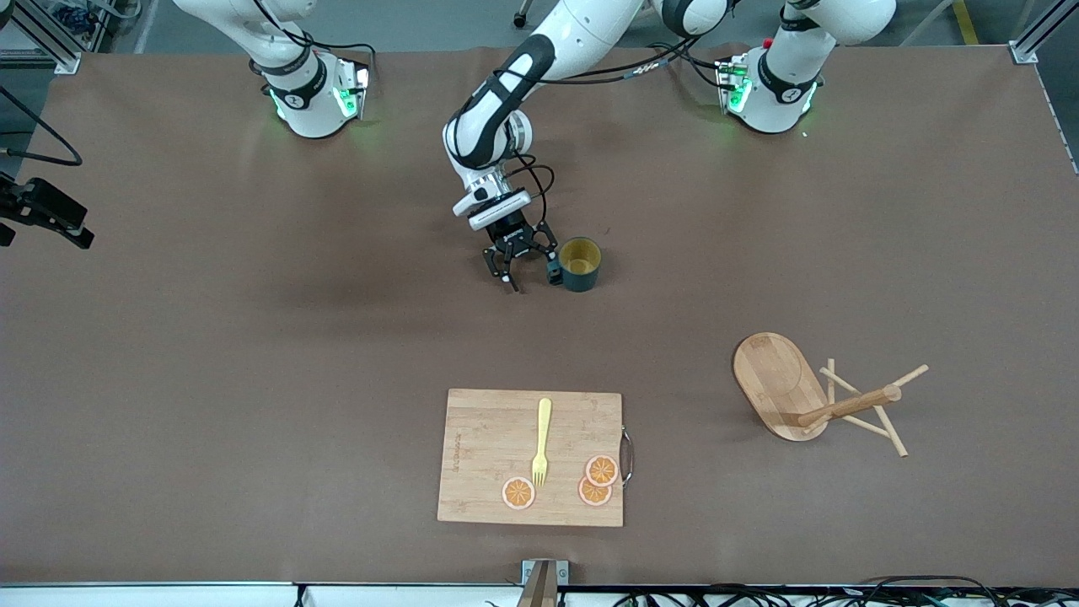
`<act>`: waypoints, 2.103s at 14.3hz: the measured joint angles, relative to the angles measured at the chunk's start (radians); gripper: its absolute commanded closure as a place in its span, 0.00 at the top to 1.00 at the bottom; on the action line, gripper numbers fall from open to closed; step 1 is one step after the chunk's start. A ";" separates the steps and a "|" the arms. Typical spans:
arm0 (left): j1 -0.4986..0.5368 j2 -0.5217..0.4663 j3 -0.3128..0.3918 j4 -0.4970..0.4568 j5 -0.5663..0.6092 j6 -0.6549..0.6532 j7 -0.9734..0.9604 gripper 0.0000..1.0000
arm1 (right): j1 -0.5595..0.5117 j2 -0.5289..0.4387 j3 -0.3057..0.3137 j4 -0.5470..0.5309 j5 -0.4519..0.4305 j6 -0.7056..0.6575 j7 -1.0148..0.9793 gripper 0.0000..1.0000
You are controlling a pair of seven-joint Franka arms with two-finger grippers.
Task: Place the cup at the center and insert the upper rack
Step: 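Lift the teal mug off the table with the left gripper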
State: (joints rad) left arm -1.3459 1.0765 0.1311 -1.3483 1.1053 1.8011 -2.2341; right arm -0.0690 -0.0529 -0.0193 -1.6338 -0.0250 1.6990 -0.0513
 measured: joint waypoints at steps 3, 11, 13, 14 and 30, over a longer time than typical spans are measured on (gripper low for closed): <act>0.006 0.000 0.003 0.000 0.000 0.001 0.000 0.78 | 0.000 0.000 0.000 0.000 0.000 0.000 0.000 1.00; 0.013 0.000 0.012 0.000 0.000 0.021 0.000 0.33 | 0.000 0.000 0.000 0.000 0.000 0.000 0.000 1.00; 0.014 0.000 0.012 0.000 0.000 0.025 0.000 0.24 | 0.000 0.000 0.000 0.000 0.000 0.000 0.000 1.00; 0.014 0.000 0.012 0.000 0.000 0.027 0.000 0.20 | 0.000 0.000 0.000 0.000 0.000 0.000 0.000 1.00; 0.064 -0.162 0.016 0.038 -0.200 0.041 0.151 0.00 | 0.000 0.000 0.000 0.000 0.000 0.002 0.000 1.00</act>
State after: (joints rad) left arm -1.2816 0.9150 0.1472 -1.3106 0.9052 1.8422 -2.0828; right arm -0.0690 -0.0529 -0.0193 -1.6338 -0.0250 1.7008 -0.0513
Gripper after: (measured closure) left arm 0.947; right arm 0.000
